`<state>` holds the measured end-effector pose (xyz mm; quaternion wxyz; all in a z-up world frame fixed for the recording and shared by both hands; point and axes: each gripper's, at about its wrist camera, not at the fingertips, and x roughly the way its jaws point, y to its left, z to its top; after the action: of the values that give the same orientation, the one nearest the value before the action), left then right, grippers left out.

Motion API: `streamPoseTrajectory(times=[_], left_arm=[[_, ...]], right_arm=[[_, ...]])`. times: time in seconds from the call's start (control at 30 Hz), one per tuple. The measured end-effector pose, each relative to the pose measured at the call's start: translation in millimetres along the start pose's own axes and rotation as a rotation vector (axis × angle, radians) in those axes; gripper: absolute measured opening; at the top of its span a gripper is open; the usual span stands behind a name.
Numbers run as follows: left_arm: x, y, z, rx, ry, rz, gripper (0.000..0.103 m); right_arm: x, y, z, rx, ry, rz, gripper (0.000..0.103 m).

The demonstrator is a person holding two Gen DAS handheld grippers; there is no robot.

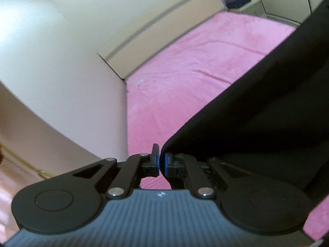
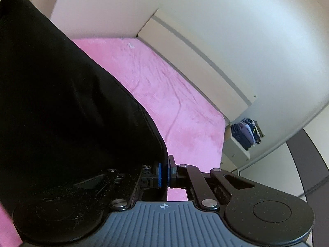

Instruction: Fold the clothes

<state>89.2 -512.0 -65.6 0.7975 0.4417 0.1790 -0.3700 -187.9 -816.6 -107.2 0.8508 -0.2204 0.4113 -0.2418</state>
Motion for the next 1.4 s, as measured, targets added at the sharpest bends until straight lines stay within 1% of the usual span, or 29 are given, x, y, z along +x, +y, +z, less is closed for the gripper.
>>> streamPoseTrajectory(times=[0.03, 0.07, 0.1, 0.13, 0.17, 0.23, 0.27, 0.33, 0.4, 0.47, 0.53, 0.57, 0.63, 0.67, 0.77, 0.8, 0.87, 0.93, 1.03, 1.07, 1.1, 1.13, 1.2, 1.23, 1.33, 1.4], left_arm=[[35.6, -5.3, -1.2, 0.011, 0.029, -0.011, 0.016], [72.4, -11.6, -2.7, 0.022, 0.060, -0.022, 0.023], [109.3, -17.9, -4.3, 0.033, 0.091, -0.034, 0.042], [147.3, -27.3, -10.0, 0.036, 0.138, -0.050, 0.050], [177.6, -37.0, -18.6, 0.037, 0.176, -0.084, 0.049], [213.1, -58.4, -38.1, 0.043, 0.211, -0.107, 0.044], [219.8, -68.4, -48.3, 0.045, 0.215, -0.118, 0.044], [217.0, -85.0, -75.5, 0.035, 0.204, -0.158, 0.049], [204.8, -99.6, -104.5, 0.027, 0.208, -0.220, 0.051], [180.7, -125.8, -134.0, 0.031, 0.227, -0.283, 0.052], [156.8, -152.2, -156.9, 0.038, 0.229, -0.375, 0.052], [143.8, -168.7, -164.7, 0.044, 0.225, -0.422, 0.052], [119.0, -201.6, -174.9, 0.067, 0.205, -0.508, 0.052], [106.9, -217.5, -177.3, 0.085, 0.188, -0.547, 0.053], [77.4, -274.8, -169.9, 0.147, 0.095, -0.614, 0.057], [68.7, -297.1, -164.9, 0.170, 0.050, -0.627, 0.062], [62.7, -333.1, -152.0, 0.209, -0.014, -0.644, 0.063], [57.6, -370.5, -141.8, 0.264, -0.064, -0.651, 0.063], [58.4, -410.0, -129.3, 0.321, -0.092, -0.650, 0.063], [58.2, -419.8, -126.2, 0.341, -0.101, -0.646, 0.063], [57.7, -429.6, -123.2, 0.362, -0.112, -0.641, 0.063], [57.3, -438.8, -118.8, 0.384, -0.119, -0.636, 0.063], [58.9, -450.3, -107.9, 0.405, -0.140, -0.628, 0.063], [56.3, -451.3, -102.3, 0.404, -0.146, -0.625, 0.062], [49.8, -451.3, -84.9, 0.395, -0.167, -0.614, 0.062], [46.2, -447.2, -77.2, 0.398, -0.179, -0.615, 0.062]], right_arm=[[34.3, 7.0, 4.3, -0.030, 0.031, -0.002, 0.003], [68.1, 15.0, 7.9, -0.058, 0.058, -0.008, 0.014], [98.9, 27.6, 7.8, -0.073, 0.068, -0.030, 0.028], [129.8, 40.3, 7.7, -0.088, 0.078, -0.052, 0.058], [158.6, 53.1, 6.7, -0.099, 0.091, -0.067, 0.066], [194.2, 79.4, -4.8, -0.077, 0.148, -0.031, 0.066], [201.2, 90.1, -12.5, -0.035, 0.172, -0.003, 0.066], [208.1, 109.4, -31.1, 0.045, 0.228, 0.053, 0.066], [203.0, 123.5, -64.6, 0.139, 0.310, 0.095, 0.066], [180.5, 141.8, -111.0, 0.271, 0.425, 0.119, 0.066], [162.1, 143.6, -150.3, 0.412, 0.522, 0.125, 0.066], [155.4, 138.5, -172.2, 0.487, 0.563, 0.127, 0.066], [149.0, 125.2, -202.4, 0.592, 0.600, 0.127, 0.066], [149.9, 116.3, -216.6, 0.650, 0.603, 0.129, 0.066], [162.6, 92.5, -256.3, 0.837, 0.603, 0.123, 0.066], [166.1, 85.4, -270.9, 0.906, 0.598, 0.121, 0.066], [162.0, 75.7, -300.3, 1.042, 0.582, 0.126, 0.066], [174.2, 68.2, -328.4, 1.170, 0.545, 0.171, 0.066], [179.6, 65.8, -360.4, 1.319, 0.470, 0.241, 0.065], [181.6, 64.4, -366.8, 1.360, 0.435, 0.254, 0.062], [182.8, 61.9, -371.6, 1.396, 0.406, 0.261, 0.053], [182.2, 58.8, -375.9, 1.431, 0.387, 0.273, 0.033], [183.5, 51.9, -386.4, 1.514, 0.370, 0.305, 0.019], [182.4, 48.2, -389.9, 1.532, 0.359, 0.321, 0.010], [160.7, 36.7, -388.3, 1.537, 0.319, 0.304, 0.008], [130.1, 26.9, -387.5, 1.543, 0.281, 0.263, 0.008]])
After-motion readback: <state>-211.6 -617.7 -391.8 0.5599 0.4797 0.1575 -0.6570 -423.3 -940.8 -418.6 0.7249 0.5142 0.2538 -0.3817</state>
